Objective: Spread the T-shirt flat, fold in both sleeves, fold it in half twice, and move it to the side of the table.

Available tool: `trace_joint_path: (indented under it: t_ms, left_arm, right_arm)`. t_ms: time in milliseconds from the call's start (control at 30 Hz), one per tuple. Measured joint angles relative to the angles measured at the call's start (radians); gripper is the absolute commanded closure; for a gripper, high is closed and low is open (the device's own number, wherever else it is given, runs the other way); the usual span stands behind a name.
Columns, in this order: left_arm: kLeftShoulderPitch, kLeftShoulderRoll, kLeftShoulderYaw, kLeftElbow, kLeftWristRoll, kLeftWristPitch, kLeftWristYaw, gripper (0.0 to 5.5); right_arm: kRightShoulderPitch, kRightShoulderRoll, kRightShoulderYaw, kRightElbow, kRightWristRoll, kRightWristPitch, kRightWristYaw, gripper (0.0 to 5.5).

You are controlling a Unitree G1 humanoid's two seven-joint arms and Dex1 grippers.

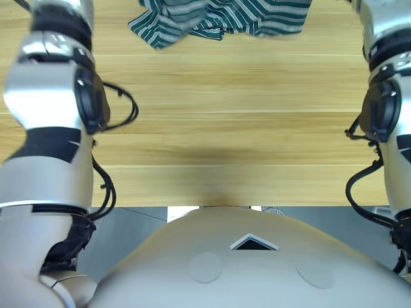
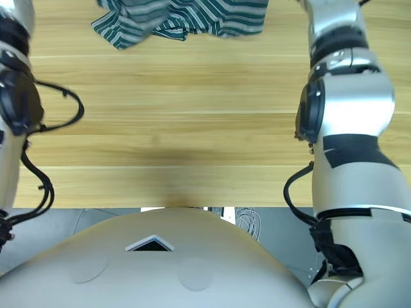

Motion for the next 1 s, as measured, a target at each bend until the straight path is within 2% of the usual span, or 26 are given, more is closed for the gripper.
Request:
trace_joint_path:
  t_ms: [100, 267, 367, 433, 500, 600, 733, 900, 1000]
  left_arm:
    - [0.267, 0.031, 0.023, -0.324, -0.089, 0.081, -0.132, 5.47]
    - [0.509, 0.131, 0.1, -0.84, -0.242, 0.284, -0.208, 5.47]
    - [0.734, 0.197, 0.108, -1.133, -0.311, 0.392, -0.262, 5.47]
    - [0.984, 0.253, 0.096, -1.374, -0.333, 0.464, -0.315, 5.47]
    - [1.155, 0.302, 0.056, -1.483, -0.322, 0.47, -0.352, 5.47]
    - [1.315, 0.32, -0.028, -1.48, -0.263, 0.441, -0.373, 5.47]
    - [1.455, 0.381, -0.151, -1.381, -0.076, 0.255, -0.378, 5.47]
    - [1.434, 0.411, -0.171, -1.324, -0.005, 0.136, -0.363, 5.47]
    - [1.433, 0.433, -0.177, -1.317, 0.03, 0.093, -0.344, 5.47]
  right_arm:
    - [0.073, -0.009, -0.009, -0.002, 0.006, -0.053, 0.07, 5.5]
    - [0.092, -0.027, -0.039, -0.02, 0.045, -0.166, 0.234, 5.5]
    - [0.146, -0.09, -0.043, -0.057, 0.074, -0.292, 0.435, 5.5]
    - [0.261, -0.17, -0.005, -0.113, 0.08, -0.448, 0.625, 5.5]
    - [0.394, -0.233, 0.045, -0.166, 0.077, -0.561, 0.742, 5.5]
    - [0.565, -0.278, 0.113, -0.248, 0.053, -0.662, 0.796, 5.5]
    - [0.666, -0.298, 0.177, -0.337, 0.037, -0.715, 0.746, 5.5]
    - [0.7, -0.323, 0.235, -0.376, 0.033, -0.735, 0.654, 5.5]
    - [0.762, -0.345, 0.258, -0.463, 0.117, -0.712, 0.712, 5.5]
